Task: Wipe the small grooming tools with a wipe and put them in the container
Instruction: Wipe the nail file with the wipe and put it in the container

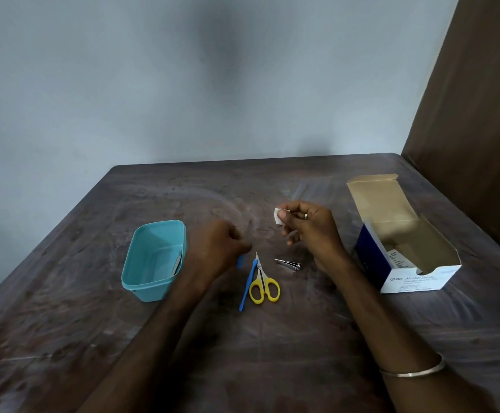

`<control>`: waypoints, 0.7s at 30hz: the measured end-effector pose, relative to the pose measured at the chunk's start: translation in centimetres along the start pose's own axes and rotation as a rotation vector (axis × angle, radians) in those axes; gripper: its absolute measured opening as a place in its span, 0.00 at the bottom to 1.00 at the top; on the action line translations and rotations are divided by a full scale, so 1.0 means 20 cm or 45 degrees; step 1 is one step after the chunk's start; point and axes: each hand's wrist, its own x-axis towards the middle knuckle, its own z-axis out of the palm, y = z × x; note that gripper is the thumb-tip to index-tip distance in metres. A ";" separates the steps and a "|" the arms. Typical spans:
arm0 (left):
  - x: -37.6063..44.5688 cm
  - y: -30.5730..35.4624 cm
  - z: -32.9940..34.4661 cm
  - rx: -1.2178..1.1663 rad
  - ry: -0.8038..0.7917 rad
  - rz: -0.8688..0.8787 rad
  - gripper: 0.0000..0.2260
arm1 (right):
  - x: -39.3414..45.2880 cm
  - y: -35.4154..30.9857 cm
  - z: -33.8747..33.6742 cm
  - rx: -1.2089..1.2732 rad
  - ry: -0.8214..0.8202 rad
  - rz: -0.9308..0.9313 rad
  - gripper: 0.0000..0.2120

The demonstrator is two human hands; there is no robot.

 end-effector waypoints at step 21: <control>0.13 -0.02 0.14 -1.187 0.023 0.073 0.06 | -0.02 0.01 0.04 -0.121 -0.117 -0.012 0.05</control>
